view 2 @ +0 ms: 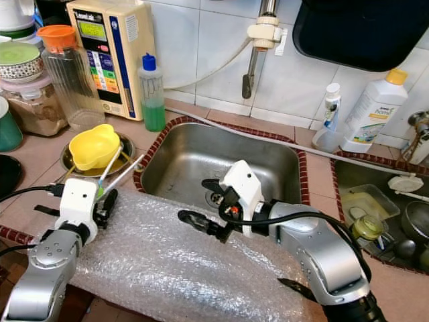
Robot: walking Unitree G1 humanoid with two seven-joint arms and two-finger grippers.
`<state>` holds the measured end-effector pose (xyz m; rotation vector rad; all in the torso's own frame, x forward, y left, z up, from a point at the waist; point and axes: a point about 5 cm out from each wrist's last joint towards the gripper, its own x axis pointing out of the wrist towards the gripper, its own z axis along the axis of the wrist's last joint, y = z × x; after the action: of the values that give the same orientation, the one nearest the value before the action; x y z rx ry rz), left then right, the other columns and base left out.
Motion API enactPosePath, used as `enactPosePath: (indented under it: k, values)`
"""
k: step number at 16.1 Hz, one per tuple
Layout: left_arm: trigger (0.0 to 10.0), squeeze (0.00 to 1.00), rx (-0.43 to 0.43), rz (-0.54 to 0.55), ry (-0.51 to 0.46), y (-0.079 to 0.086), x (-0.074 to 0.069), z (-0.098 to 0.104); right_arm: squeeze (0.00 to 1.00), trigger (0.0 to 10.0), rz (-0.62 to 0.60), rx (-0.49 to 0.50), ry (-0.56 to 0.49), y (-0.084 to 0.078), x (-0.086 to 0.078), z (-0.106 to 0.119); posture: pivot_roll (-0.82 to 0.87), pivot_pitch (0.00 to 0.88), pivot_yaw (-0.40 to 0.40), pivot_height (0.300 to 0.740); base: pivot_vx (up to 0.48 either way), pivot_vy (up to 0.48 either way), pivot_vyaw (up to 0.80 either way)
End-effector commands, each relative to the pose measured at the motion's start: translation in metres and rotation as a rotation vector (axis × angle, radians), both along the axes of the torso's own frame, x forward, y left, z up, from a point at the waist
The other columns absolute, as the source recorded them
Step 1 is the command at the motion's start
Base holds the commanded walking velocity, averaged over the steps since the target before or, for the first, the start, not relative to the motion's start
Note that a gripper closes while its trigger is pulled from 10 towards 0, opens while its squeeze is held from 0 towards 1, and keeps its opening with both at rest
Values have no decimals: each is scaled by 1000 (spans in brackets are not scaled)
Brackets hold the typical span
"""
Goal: Kitchen organization
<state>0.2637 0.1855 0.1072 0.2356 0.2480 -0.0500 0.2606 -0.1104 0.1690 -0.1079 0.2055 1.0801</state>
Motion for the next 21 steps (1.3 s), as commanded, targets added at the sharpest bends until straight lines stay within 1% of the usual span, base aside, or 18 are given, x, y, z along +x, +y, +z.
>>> enactPosePath:
  k: [1, 6, 10, 14, 15, 16, 17, 18, 19, 20, 21]
  values:
    - [0, 0, -16, -7, 52, -2, -3, -8, 0, 10000, 0, -14, -15, -2, 0, 2, 78, 0, -57, 740, 0, 0, 0]
    - [0, 0, -30, -14, 78, -5, -9, -12, 0, 10000, -2, -15, -16, -3, 1, 2, 78, 0, -58, 740, 0, 0, 0]
    - [0, 0, -27, -42, 72, -8, -10, -10, 0, 10000, -4, -18, -17, -4, 2, 2, 80, 0, -59, 740, 0, 0, 0]
    - [0, 0, 0, -76, 60, -12, -15, -9, 0, 10000, -6, -21, -19, -4, 3, 3, 80, 0, -60, 740, 0, 0, 0]
    - [0, 0, 26, -95, 27, -14, -15, -6, 0, 10000, -8, -21, -21, -5, 3, 3, 80, 0, -60, 740, 0, 0, 0]
    - [1137, 0, 38, -106, 9, -15, -16, -4, 0, 10000, -9, -22, -21, -5, 3, 3, 81, 0, -60, 740, 0, 0, 0]
    - [3137, 0, 55, -117, -41, -16, -16, 0, 0, 10000, -10, -22, -22, -5, 3, 3, 81, 0, -60, 740, 0, 0, 0]
    - [863, 0, 52, -119, -68, -17, -16, 2, 0, 10000, -11, -22, -23, -5, 4, 3, 81, 0, -61, 740, 0, 0, 0]
    - [2588, 0, 78, -112, -113, -16, -16, 7, 0, 10000, -12, -22, -24, -6, 4, 3, 81, 0, -62, 740, 0, 0, 0]
    - [2314, 0, 86, -114, -134, -15, -15, 10, 0, 10000, -13, -23, -24, -6, 4, 3, 81, 0, -62, 740, 0, 0, 0]
    - [1569, 0, 84, -124, -151, -17, -14, 13, 0, 10000, -14, -23, -25, -6, 5, 3, 82, 0, -63, 740, 0, 0, 0]
